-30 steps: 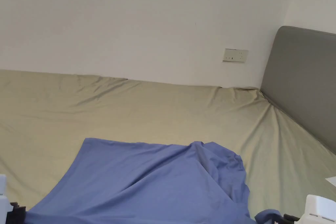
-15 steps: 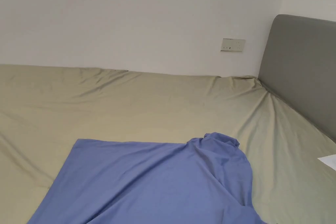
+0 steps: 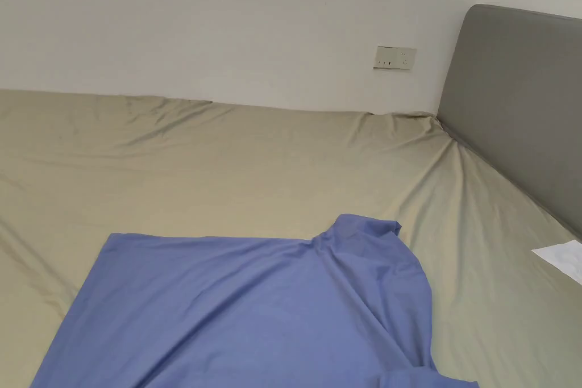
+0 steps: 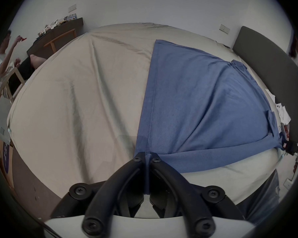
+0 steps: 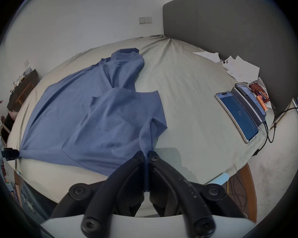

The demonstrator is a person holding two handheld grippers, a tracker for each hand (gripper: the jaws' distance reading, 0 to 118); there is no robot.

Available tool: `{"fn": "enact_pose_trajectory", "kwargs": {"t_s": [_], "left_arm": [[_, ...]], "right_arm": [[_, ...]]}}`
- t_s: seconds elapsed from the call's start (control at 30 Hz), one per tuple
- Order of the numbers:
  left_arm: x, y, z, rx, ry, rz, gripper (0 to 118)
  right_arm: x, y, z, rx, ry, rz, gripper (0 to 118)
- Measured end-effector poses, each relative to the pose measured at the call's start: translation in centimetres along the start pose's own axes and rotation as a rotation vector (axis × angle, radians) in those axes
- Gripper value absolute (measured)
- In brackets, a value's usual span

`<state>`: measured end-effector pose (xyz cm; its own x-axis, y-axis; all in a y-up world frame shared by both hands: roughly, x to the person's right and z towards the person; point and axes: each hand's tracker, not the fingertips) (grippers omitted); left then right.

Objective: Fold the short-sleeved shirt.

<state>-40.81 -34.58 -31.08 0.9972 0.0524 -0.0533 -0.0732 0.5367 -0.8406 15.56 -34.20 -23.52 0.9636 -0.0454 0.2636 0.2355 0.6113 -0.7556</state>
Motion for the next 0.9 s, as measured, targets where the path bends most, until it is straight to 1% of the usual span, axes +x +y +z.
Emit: {"fn": "enact_pose_trajectory", "kwargs": {"t_s": [0.03, 0.07, 0.1, 0.13, 0.17, 0.2, 0.23, 0.27, 0.33, 0.37, 0.4, 0.43, 0.47, 0.5, 0.57, 0.6, 0.63, 0.67, 0.7, 0.73, 0.83, 0.9], "left_arm": [[0.2, -0.1, -0.2, -0.005, 0.008, -0.021, 3], [0.4, -0.1, -0.3, -0.007, 0.016, -0.037, 3], [0.5, -0.3, -0.5, -0.005, 0.019, -0.042, 7], [0.5, -0.3, -0.6, -0.004, 0.018, -0.042, 16], [0.4, -0.3, -0.5, -0.004, 0.018, -0.038, 29], [0.3, -0.4, -0.4, 0.0, 0.036, -0.023, 49], [0.2, -0.5, 0.3, 0.025, 0.062, 0.006, 56], [0.0, -0.5, 1.3, 0.049, 0.048, 0.043, 58], [-0.4, -0.6, 3.9, 0.113, -0.02, 0.111, 63], [-0.5, -0.8, 5.2, 0.147, -0.045, 0.141, 61], [-0.3, -1.0, 6.5, 0.183, -0.051, 0.158, 48], [0.1, -1.3, 7.5, 0.209, -0.049, 0.15, 26], [0.5, -1.6, 8.3, 0.233, -0.028, 0.135, 6], [-0.4, -2.3, 7.7, 0.267, 0.004, 0.128, 0], [-0.5, -3.0, 7.7, 0.294, 0.062, 0.157, 0], [-0.7, -3.2, 7.6, 0.274, 0.036, 0.151, 0], [0.8, -3.4, 8.5, 0.25, 0.002, 0.15, 0], [1.1, -3.7, 8.5, 0.248, -0.019, 0.16, 0], [1.1, -4.1, 8.3, 0.249, -0.018, 0.176, 0], [1.2, -4.4, 7.9, 0.225, -0.016, 0.182, 0], [1.3, -5.0, 7.1, 0.182, 0.039, 0.185, 0], [1.2, -5.0, 6.4, 0.162, 0.046, 0.188, 0]], "right_arm": [[-0.3, -0.2, -0.2, 0.0, -0.014, 0.018, 6], [-0.4, -0.4, -0.4, 0.002, -0.018, 0.027, 10], [-0.4, -0.7, -0.6, 0.007, -0.022, 0.037, 25], [-0.5, -0.9, -1.0, 0.006, -0.035, 0.039, 46], [-0.4, -1.3, -1.0, 0.017, -0.1, 0.044, 61], [-0.3, -1.7, -0.7, 0.06, -0.127, 0.046, 61], [0.0, -2.2, 0.2, 0.104, -0.112, 0.03, 62], [0.4, -2.2, 1.5, 0.123, -0.103, -0.01, 62], [1.1, -2.3, 3.7, 0.14, -0.086, -0.079, 70], [1.2, -2.4, 4.6, 0.155, -0.089, -0.095, 70], [1.2, -2.3, 5.8, 0.165, -0.097, -0.091, 64], [1.0, -2.3, 6.7, 0.158, -0.098, -0.08, 50], [0.9, -2.4, 7.2, 0.156, -0.096, -0.061, 32], [0.6, -2.7, 7.5, 0.172, -0.091, -0.037, 19], [-0.2, -2.8, 7.7, 0.171, -0.109, -0.019, 10], [-0.3, -3.0, 7.6, 0.169, -0.108, -0.017, 3], [-0.4, -3.2, 7.5, 0.162, -0.097, -0.023, 2], [-0.6, -3.2, 7.3, 0.148, -0.066, -0.043, 1], [-0.8, -3.4, 7.2, 0.142, -0.029, -0.066, 1], [-1.1, -3.7, 7.2, 0.136, 0.005, -0.066, 1], [-2.2, -3.6, 7.0, 0.129, 0.002, -0.045, 1], [-2.5, -3.5, 6.7, 0.119, 0.016, -0.045, 1]]}}
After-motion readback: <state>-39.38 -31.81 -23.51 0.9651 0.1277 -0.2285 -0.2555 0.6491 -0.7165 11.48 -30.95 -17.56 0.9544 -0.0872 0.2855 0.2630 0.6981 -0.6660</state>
